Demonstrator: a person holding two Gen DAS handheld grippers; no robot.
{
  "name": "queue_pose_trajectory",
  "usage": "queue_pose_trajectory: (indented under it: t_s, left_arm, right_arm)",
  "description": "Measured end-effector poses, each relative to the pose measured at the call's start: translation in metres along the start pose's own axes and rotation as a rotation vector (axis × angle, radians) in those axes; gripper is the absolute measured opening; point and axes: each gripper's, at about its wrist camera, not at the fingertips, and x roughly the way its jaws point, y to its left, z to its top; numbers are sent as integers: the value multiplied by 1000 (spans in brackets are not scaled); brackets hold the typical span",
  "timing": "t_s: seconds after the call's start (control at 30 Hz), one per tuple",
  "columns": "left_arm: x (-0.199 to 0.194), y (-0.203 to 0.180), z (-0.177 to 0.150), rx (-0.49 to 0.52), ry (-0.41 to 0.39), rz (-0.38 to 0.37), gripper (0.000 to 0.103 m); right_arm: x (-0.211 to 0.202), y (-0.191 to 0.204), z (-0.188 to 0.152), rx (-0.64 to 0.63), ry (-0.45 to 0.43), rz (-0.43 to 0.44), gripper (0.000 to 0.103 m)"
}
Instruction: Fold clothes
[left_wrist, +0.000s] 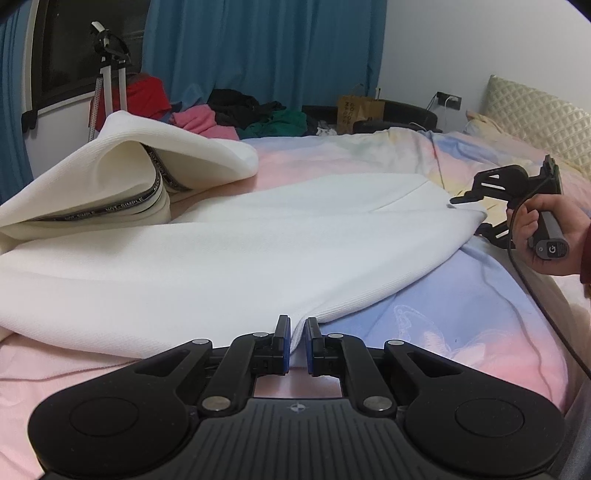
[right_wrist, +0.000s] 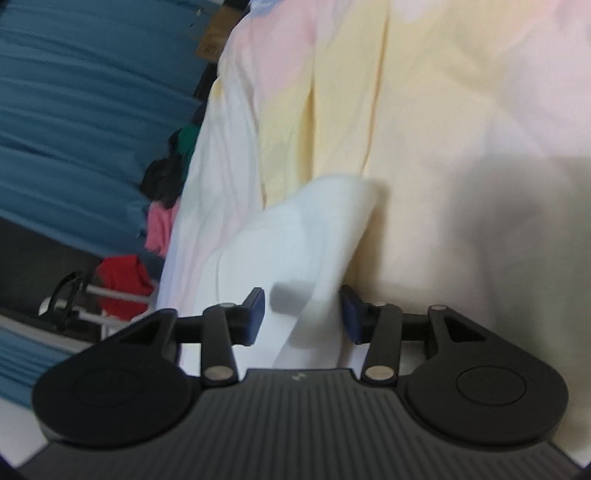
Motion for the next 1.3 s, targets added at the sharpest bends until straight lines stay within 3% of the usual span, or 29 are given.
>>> queue_pose_trajectory:
  t_s: [0.1,0.17,0.27,0.47,0.57,0.6,0.67,0.7,0.83,0.9,1.0,1.1,1.2,1.27,1.3]
  left_arm:
    - [0,-1,1,0,3,7,9]
    - [0,-2,2,-4,1,10,9]
    - [-1,-2,3,-9,-5,7,9]
    - [-11,0,8,-37,-50,-29,9]
    - [-16,-1,10,-29,-62,-50,9]
    - [-19,-1,12,-30,-62,-53,11]
    - [-30,4,15,-84,-54,-62,26]
    - [-36,9,16,-124,-48,-70,41]
    - [-64,53,12,-400,-30,-9,74]
    - [-74,86,3,-602,-21,34,81]
    - [-85,146,-23,-983,-16,103,81]
    - [-100,202,-62,-1365,-105,186,81]
    - [-116,238,-90,-1612,-243,290,79]
    - [-121,255,-100,-1712,-323,326,73]
    - [-123,261,-100,-1718,-326,351,67]
  right_arm:
    - [-3,10,2,-25,-30,10,41]
    - [-6,16,3,-42,-50,16,20]
    - [-9,26,5,-68,-79,26,9]
    - [-16,45,8,-119,-139,45,7]
    - [-14,43,10,-156,-157,5,7]
    - [-10,40,10,-167,-148,-19,7]
    - [-2,34,8,-183,-125,-67,7]
    - [1,31,9,-174,-117,-74,7]
    - [0,27,9,-160,-110,-72,7]
    - [-1,30,8,-185,-115,-74,7]
    - [0,33,7,-200,-120,-79,7]
    - [1,30,8,-169,-119,-73,7]
    - [1,29,7,-163,-123,-72,7]
    - [0,29,6,-165,-129,-72,7]
    - [0,29,6,-162,-133,-69,7]
